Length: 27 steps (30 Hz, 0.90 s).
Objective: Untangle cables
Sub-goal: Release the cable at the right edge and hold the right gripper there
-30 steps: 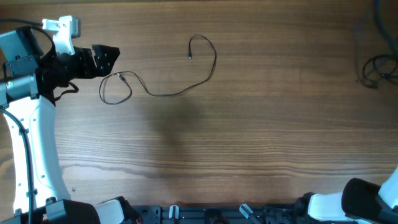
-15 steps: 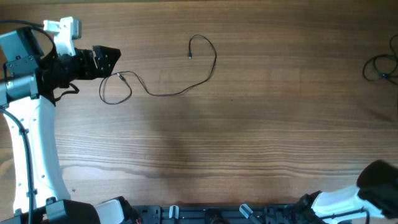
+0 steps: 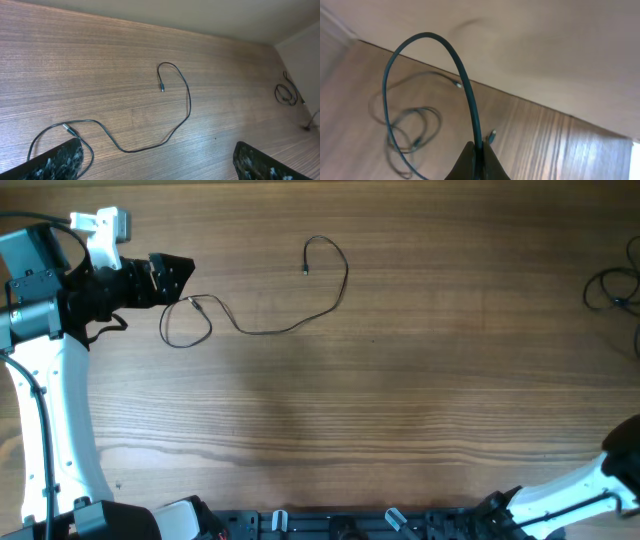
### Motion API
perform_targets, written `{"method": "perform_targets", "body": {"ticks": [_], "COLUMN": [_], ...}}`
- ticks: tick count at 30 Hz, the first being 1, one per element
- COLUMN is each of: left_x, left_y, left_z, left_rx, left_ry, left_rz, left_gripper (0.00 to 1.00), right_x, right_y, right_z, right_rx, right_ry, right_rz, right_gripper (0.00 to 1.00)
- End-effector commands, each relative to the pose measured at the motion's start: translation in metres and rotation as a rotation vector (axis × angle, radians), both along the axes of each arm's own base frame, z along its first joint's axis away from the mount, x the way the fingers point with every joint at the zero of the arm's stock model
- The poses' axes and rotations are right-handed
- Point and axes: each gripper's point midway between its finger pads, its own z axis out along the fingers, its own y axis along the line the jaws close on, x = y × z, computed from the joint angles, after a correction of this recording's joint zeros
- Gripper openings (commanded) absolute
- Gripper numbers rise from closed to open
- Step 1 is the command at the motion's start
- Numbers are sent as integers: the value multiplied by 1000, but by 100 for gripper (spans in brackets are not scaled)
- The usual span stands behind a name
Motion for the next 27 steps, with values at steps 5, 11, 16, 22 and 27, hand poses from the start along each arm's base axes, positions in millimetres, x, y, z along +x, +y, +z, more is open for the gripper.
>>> {"method": "perform_targets", "body": {"ticks": [5,11,16,22,27], "left_x": [0,0,0,0,-1], "left_y": [-8,-18,-23,-23,-23], "left_z": [11,11,12,12,12], "left_rx": [7,7,8,3,2], "left_ry": [-38,-39,-43,-39,-35], "left_rz": [-37,-63,-75,-71,-71], "left_gripper": [98,98,97,97,97], "right_x": [-18,-28,-27,-25,-23], "right_y": [-21,-31,-36,-38,-39], "right_z": [-45,-67,-109,-128,-128], "right_rx": [71,89,151,178,176], "right_ry": [82,130,197,218,211], "right_rz": [-106,-142,-147,-143,-141], "right_gripper": [5,4,4,4,4]}}
